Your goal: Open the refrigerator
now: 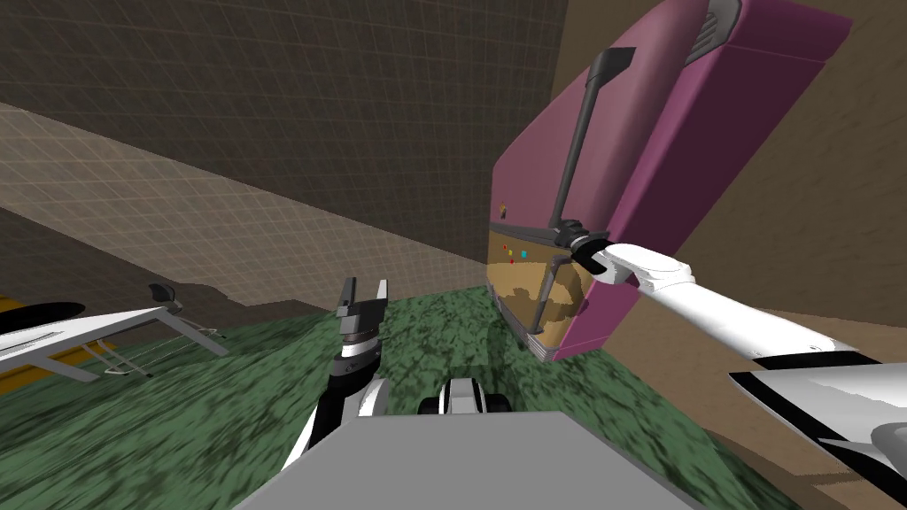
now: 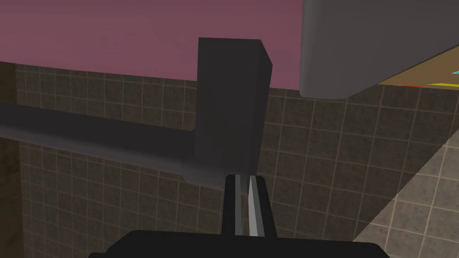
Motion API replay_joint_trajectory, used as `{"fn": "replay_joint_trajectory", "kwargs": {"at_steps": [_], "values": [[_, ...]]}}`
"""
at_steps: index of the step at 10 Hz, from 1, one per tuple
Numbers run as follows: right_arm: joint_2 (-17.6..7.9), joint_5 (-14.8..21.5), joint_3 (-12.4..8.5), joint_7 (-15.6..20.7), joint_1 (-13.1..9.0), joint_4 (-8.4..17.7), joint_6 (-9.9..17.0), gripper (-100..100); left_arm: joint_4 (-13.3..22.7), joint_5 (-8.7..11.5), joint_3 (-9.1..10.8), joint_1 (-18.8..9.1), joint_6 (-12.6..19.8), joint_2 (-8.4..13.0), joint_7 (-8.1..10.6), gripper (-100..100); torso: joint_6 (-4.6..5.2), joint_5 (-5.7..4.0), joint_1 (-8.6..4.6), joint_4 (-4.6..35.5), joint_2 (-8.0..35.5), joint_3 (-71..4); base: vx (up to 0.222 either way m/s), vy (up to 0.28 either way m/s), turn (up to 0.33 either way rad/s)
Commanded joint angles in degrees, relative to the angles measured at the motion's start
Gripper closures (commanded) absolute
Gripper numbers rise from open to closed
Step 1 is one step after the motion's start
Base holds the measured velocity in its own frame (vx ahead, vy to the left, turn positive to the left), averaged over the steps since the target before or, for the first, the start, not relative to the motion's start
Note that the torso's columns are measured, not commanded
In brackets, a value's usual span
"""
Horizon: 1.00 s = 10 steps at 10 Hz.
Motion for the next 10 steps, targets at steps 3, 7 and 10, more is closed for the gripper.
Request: {"fn": "replay_joint_trajectory", "kwargs": {"at_steps": [3, 7, 10], "values": [[-0.74, -0.22, -0.82, 0.89, 0.15, 2.44, 2.84, 100, 0.0, 0.0, 0.01, -0.01, 0.0, 0.01, 0.0, 0, -0.14, 0.0, -0.26, 0.01, -0.02, -0.07, 0.072, 0.305, 0.008], [-1.59, -0.65, -1.04, 1.51, 0.4, 4.42, 5.16, 100, 0.0, 0.0, 0.01, 0.0, 0.0, 0.01, 0.0, 0, -0.24, 0.04, -0.25, -0.02, -0.16, -0.17, 0.072, 0.281, -0.004], [-2.01, -0.87, -1.16, 1.82, 0.52, 5.4, 6.32, 100, 0.0, 0.0, 0.01, 0.0, 0.0, 0.01, 0.0, 0, 0.02, -0.07, -0.2, -0.02, 0.03, 0.0, 0.076, 0.274, 0.005]]}}
